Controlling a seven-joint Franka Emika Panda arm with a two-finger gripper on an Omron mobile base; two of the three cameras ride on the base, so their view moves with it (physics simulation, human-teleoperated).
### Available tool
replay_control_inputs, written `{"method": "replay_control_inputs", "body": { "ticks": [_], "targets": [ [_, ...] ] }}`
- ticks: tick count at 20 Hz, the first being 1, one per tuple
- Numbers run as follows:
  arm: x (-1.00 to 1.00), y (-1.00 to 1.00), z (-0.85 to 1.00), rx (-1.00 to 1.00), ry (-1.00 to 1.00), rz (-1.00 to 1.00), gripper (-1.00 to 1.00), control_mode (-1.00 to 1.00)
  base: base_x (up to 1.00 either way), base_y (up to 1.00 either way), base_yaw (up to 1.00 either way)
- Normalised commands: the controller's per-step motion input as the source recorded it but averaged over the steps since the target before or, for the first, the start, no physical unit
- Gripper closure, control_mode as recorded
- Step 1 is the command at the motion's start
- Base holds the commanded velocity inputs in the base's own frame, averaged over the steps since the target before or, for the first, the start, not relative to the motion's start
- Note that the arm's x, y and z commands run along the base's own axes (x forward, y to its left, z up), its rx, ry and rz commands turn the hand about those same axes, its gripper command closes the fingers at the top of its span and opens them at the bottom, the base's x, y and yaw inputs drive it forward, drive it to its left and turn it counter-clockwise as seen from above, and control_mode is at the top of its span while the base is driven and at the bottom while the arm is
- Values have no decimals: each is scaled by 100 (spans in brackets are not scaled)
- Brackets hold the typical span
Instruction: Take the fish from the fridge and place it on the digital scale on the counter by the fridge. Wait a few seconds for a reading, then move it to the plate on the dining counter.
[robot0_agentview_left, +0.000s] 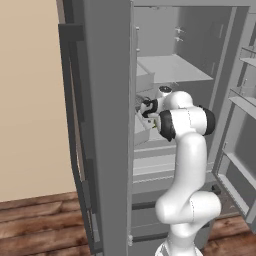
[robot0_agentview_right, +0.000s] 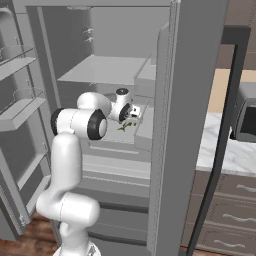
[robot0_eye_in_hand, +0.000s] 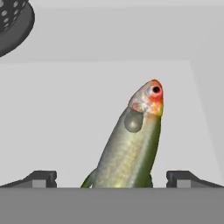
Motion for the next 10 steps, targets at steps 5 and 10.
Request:
{"method": "replay_control_inputs", "body": {
  "ticks": [5,10],
  "targets": [
    [0,0,-4,-1,0,0,-100,-100,0,0,0],
    [-2,0,-2,0,1,0,-100,-100,0,0,0]
  ]
}}
